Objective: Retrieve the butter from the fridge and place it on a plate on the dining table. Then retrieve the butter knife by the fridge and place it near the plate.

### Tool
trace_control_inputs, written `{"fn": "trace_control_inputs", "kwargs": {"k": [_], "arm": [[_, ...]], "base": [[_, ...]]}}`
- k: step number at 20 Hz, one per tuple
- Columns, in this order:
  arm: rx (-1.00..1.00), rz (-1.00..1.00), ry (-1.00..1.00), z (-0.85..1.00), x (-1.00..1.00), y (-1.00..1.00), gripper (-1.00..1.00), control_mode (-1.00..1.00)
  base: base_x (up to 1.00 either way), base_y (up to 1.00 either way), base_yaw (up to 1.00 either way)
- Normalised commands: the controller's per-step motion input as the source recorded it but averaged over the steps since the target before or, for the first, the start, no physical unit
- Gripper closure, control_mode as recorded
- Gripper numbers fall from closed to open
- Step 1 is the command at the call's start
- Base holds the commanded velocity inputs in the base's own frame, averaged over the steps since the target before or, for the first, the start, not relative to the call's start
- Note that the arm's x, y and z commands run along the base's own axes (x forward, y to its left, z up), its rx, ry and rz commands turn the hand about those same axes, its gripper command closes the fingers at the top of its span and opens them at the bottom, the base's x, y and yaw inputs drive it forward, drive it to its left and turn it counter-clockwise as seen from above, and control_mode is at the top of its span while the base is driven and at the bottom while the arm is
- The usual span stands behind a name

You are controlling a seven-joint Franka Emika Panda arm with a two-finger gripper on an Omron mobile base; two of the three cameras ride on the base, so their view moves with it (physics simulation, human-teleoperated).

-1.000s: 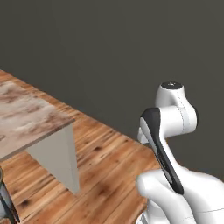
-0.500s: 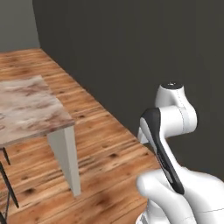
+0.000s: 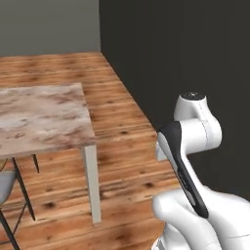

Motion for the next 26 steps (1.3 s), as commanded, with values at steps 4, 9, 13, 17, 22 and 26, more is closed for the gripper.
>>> {"fn": "trace_control_inputs", "kwargs": {"k": [4, 9, 13, 17, 22, 26], "arm": [[0.0, 0.0, 0.0, 0.0, 0.0, 0.0, 1.0, 1.0], [0.0, 0.0, 0.0, 0.0, 0.0, 0.0, 1.0, 1.0], [0.0, 0.0, 0.0, 0.0, 0.0, 0.0, 1.0, 1.0], [0.0, 0.0, 0.0, 0.0, 0.0, 0.0, 1.0, 1.0], [0.0, 0.0, 0.0, 0.0, 0.0, 0.0, 1.0, 1.0], [0.0, 0.0, 0.0, 0.0, 0.0, 0.0, 1.0, 1.0]], "base": [[1.0, -0.44, 0.19], [1.0, -0.83, 0.01], [1.0, -0.65, -0.01], [1.0, -0.35, 0.0], [1.0, -0.01, 0.04], [1.0, 0.0, 0.12]]}}
